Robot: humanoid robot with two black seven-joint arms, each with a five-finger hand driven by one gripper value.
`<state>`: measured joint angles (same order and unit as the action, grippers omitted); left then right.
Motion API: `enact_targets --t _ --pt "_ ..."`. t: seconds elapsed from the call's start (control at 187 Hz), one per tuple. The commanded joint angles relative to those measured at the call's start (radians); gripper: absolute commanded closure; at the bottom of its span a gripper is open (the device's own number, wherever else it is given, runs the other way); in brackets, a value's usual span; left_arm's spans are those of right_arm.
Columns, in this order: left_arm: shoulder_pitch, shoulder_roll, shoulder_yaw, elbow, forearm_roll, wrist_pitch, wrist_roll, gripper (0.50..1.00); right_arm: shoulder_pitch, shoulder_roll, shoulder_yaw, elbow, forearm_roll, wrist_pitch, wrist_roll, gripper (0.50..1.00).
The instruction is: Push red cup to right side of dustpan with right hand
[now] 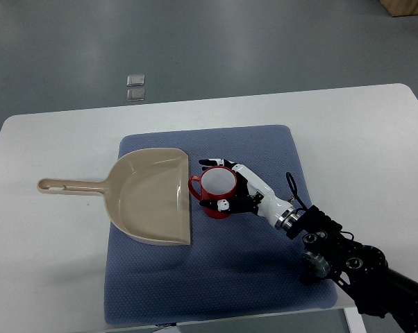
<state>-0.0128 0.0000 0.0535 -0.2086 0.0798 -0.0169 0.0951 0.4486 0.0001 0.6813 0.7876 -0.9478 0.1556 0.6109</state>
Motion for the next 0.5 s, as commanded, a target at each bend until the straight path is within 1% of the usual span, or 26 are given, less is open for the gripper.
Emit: enact_targets --t 0.0,0.112,0.283,0.422,0.497 --pt "0.001 0.0 0.0 0.0 0.0 0.0 0.0 0.5 0.008 0.0 0.01 -0.004 0.041 0.007 0.0 0.576" --pt "0.001 0.0 0.002 -0.002 0.0 0.0 0.002 0.5 0.025 -0.005 0.01 -0.001 0.093 0.018 0.0 0.572" --pt "-0.001 0.0 0.003 -0.002 0.0 0.0 0.002 0.5 0.05 -0.068 0.015 0.001 0.199 0.084 0.0 0.572" --pt "-0.001 0.0 0.003 -0.002 0.002 0.0 0.002 0.5 0.056 -0.092 0.026 0.002 0.236 0.101 0.0 0.572" --pt "-0.001 0.0 0.003 0.0 0.0 0.0 0.002 0.5 0.061 -0.106 0.041 0.002 0.241 0.127 0.0 0.572"
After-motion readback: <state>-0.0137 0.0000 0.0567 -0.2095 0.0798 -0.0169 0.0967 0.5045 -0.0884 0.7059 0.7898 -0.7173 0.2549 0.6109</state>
